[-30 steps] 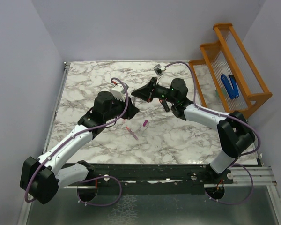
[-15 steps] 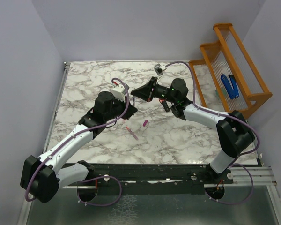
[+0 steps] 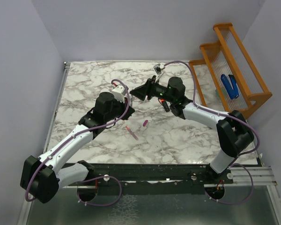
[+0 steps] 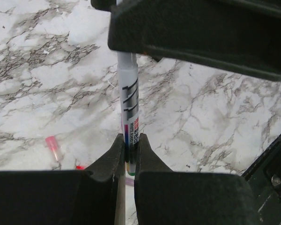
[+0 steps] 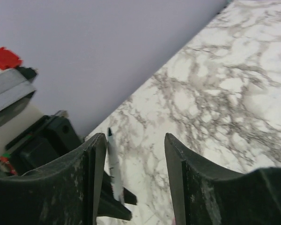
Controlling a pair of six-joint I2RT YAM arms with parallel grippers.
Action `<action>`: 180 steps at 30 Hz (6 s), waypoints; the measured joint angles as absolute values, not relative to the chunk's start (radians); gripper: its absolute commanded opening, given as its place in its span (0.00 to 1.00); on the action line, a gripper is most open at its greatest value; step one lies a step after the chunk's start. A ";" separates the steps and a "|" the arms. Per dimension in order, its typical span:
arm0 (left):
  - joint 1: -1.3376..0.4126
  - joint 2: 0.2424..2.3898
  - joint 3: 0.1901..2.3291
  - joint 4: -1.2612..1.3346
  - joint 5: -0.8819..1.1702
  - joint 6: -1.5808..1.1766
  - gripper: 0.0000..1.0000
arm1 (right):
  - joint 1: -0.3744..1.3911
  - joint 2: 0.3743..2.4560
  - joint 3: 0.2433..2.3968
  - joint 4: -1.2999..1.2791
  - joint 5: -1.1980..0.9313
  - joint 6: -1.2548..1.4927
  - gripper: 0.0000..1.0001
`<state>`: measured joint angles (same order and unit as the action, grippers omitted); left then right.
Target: Insert the pens into the pen caps
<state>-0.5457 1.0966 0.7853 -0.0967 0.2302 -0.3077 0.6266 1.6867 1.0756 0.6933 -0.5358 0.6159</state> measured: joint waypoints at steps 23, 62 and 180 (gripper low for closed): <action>-0.527 0.986 0.823 -0.302 0.020 -0.152 0.00 | 0.604 1.862 1.435 -0.572 0.104 0.762 0.64; -0.523 0.987 0.823 -0.340 0.019 -0.144 0.00 | 0.745 2.057 1.565 -0.665 0.115 0.892 0.41; -0.514 1.023 0.789 -0.219 0.228 -0.258 0.00 | 0.819 1.721 1.286 -0.110 0.265 0.540 0.17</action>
<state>-0.5140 1.0225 0.7895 -0.2192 0.2283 -0.2581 0.8192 1.7210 1.2858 -0.1101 0.2649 0.5404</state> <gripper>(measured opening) 0.040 0.169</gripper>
